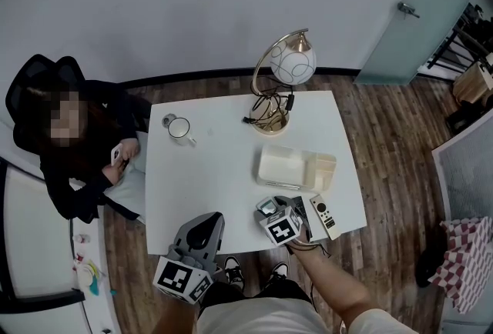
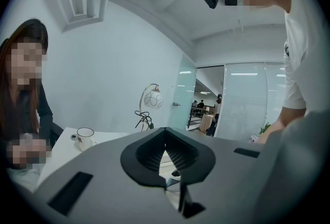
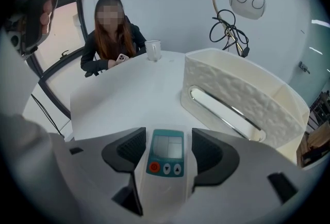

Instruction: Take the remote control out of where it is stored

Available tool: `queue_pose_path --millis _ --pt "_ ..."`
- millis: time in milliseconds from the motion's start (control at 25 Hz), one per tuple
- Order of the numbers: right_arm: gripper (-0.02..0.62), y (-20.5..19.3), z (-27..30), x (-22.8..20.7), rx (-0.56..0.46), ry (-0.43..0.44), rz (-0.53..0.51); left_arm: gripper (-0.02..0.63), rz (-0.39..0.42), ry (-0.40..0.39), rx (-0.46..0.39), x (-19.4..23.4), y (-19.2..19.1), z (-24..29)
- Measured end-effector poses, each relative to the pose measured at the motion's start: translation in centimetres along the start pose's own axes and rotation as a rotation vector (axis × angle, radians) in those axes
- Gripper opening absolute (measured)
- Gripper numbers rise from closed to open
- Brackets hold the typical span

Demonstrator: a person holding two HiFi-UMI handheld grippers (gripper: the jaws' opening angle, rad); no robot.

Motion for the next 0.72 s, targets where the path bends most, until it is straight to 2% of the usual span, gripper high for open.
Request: queue_pose_path --millis 360,600,720 --pt "0.253 1.6 -7.6 -1.2 -0.263 0.012 0.072 0.006 0.020 -0.017 -0.015 -1.1 0.9 0.5" --pt "0.052 2.0 -14.9 -3.5 -0.481 -0.075 0.137 0.006 0.036 -0.037 -0.029 -2.3 1.4 0.9" --pt "0.018 1.7 -18.4 -4.2 -0.576 -0.103 0.167 0.006 0.041 -0.046 -0.034 -3.1 1.7 0.9"
Point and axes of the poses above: the fingertips, and each gripper's own axes: z forward along the fingers, x to its left, y out of its top, the point moved 7 cm from there along -z, backward along the fingers, and after that the axes turned 2 degrees about x, right-handed, at the moved point
